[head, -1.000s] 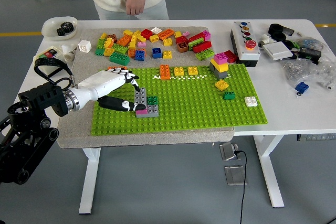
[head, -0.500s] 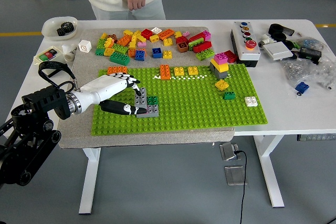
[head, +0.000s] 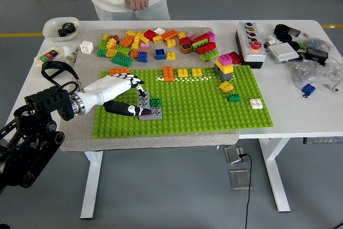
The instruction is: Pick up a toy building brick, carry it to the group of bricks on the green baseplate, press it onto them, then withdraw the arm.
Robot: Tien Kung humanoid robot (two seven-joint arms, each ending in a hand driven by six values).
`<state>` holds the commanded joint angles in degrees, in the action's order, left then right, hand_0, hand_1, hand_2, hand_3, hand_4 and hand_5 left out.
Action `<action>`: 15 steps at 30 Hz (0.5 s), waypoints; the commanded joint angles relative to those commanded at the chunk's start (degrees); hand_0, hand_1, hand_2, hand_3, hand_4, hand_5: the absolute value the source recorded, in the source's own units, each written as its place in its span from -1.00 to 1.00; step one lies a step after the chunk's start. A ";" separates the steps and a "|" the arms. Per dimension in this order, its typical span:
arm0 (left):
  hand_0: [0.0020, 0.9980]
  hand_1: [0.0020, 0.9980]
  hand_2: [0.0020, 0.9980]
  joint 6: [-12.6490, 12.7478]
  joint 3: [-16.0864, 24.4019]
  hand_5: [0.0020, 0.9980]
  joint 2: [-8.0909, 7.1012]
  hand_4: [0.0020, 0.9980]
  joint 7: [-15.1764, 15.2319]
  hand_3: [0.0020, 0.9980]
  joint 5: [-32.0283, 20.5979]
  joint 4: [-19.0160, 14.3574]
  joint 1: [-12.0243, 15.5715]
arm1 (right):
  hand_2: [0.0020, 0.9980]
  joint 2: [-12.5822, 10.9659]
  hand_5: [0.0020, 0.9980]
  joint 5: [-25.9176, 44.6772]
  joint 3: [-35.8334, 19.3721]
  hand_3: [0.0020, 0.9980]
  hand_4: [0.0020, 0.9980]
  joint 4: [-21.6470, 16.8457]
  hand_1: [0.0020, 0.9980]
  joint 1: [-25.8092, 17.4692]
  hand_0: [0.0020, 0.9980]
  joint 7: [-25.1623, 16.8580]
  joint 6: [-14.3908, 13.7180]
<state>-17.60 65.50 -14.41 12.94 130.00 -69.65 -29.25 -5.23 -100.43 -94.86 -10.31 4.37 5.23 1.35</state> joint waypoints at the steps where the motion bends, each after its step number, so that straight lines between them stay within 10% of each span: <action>1: 1.00 1.00 0.90 0.03 -0.01 1.00 0.01 1.00 0.00 0.39 0.00 0.13 -0.07 | 0.36 0.00 0.15 0.03 0.01 0.27 0.71 0.00 0.27 0.01 0.50 -0.01 -0.01; 15: 1.00 1.00 0.88 -0.17 -0.22 1.00 0.16 1.00 -0.06 0.39 0.00 1.03 -0.05 | 0.37 -0.01 0.15 0.07 -0.02 0.27 0.71 0.00 0.27 0.00 0.50 -0.02 -0.02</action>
<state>-17.76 65.28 -14.25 12.87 130.00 -68.62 -29.30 -5.24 -100.35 -94.88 -10.31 4.37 5.21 1.33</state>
